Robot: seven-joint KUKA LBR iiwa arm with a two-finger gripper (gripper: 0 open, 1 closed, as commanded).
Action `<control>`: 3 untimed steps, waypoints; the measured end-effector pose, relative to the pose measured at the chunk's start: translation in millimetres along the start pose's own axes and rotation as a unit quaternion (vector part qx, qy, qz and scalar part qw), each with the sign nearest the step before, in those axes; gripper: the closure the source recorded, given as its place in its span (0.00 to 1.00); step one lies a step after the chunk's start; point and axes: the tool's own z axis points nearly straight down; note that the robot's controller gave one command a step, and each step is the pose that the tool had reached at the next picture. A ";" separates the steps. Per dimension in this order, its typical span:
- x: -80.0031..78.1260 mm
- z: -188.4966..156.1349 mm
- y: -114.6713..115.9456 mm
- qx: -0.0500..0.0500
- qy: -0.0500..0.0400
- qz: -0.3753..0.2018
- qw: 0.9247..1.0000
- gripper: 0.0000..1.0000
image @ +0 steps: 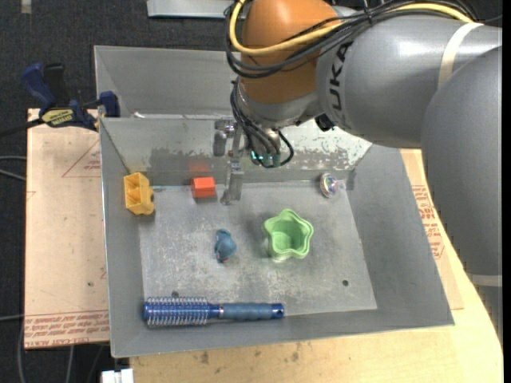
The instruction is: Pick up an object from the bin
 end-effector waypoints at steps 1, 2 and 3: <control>12.3 78.1 -23.1 0.001 -0.001 -0.124 0.992 0.00; 66.3 84.4 -79.6 0.002 -0.002 -0.267 0.964 0.00; 31.1 145.6 -24.5 -0.001 -0.003 -0.283 0.959 0.00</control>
Offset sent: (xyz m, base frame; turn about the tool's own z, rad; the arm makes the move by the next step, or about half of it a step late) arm -0.0118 -0.0227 -0.0753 -0.2504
